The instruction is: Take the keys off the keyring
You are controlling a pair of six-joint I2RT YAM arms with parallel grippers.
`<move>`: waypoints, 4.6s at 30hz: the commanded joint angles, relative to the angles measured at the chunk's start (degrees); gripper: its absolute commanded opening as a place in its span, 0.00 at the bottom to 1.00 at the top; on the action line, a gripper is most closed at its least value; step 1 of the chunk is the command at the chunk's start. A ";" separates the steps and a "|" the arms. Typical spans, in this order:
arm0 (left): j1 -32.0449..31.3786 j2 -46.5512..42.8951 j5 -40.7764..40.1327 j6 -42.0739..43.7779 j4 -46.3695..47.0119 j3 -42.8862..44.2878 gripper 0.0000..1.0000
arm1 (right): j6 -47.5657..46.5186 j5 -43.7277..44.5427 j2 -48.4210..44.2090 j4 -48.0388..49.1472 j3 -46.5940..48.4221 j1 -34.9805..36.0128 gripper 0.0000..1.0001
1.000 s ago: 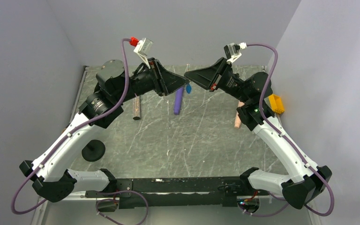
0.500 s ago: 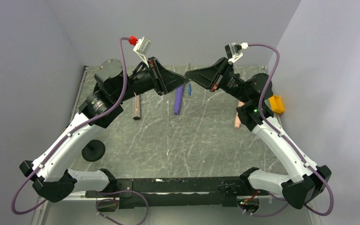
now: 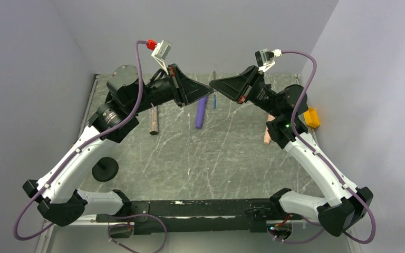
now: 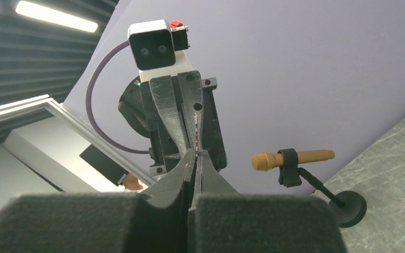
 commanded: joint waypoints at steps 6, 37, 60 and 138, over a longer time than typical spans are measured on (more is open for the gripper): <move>0.96 1.35 -0.16 2.03 -3.87 4.77 0.00 | -2.64 -1.61 -2.53 -0.20 0.83 0.54 0.35; 6.37 15.02 26.51 17.77 -42.01 28.08 0.00 | -47.22 -22.27 1.51 -59.67 22.40 -4.35 0.61; 5.06 16.43 28.48 15.26 -40.08 25.08 0.00 | -47.89 -24.14 3.49 -58.10 22.94 -2.68 0.44; 3.94 18.75 28.21 17.01 -45.29 30.30 0.07 | -47.22 -22.52 1.22 -57.10 18.69 -2.83 0.00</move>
